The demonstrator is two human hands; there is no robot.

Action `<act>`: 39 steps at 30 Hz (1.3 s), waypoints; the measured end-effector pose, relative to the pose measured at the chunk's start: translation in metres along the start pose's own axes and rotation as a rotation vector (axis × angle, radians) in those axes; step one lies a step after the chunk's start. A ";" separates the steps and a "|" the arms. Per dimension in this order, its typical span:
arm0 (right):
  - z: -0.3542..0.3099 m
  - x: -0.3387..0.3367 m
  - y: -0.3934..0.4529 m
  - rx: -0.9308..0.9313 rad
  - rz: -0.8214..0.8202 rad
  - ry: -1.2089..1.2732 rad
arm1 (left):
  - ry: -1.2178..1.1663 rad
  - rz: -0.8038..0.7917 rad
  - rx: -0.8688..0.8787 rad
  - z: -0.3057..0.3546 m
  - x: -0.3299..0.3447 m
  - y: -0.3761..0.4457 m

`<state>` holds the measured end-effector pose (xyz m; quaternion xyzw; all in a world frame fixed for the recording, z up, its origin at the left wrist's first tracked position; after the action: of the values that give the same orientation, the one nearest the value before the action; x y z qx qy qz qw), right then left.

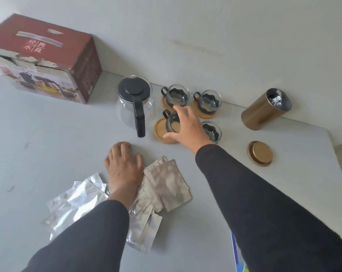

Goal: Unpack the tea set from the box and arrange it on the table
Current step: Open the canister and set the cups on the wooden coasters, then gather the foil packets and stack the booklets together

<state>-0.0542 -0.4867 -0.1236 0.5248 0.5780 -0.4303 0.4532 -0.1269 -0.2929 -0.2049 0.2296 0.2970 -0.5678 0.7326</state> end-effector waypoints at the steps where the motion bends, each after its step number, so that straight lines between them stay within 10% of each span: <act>1: 0.000 0.003 0.005 -0.004 -0.017 -0.003 | 0.000 0.004 0.001 0.000 0.000 0.000; 18: -0.011 0.027 0.024 -0.151 -0.088 -0.089 | 0.020 0.033 0.033 0.001 -0.002 0.001; 28: -0.015 -0.014 -0.053 -0.144 0.397 0.005 | -0.047 -0.047 -0.032 -0.001 -0.002 0.002; 34: 0.009 0.045 -0.117 0.287 -0.140 0.000 | -0.255 -0.098 -0.089 -0.006 -0.048 0.005; 39: -0.008 0.056 -0.155 0.460 -0.275 0.042 | 0.039 -0.006 -0.397 -0.078 -0.117 -0.032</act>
<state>-0.2116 -0.4793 -0.1732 0.5394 0.5399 -0.5971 0.2472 -0.1921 -0.1670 -0.1790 0.0907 0.4178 -0.4956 0.7560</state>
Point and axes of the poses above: each hand's wrist, its own y-axis towards the middle knuckle, its own x-axis out of the palm, z = x × y, the point moved 8 cm from there along y, towards the middle knuckle, and after that the axes turned 12 degrees about -y, right-handed, at the moved point
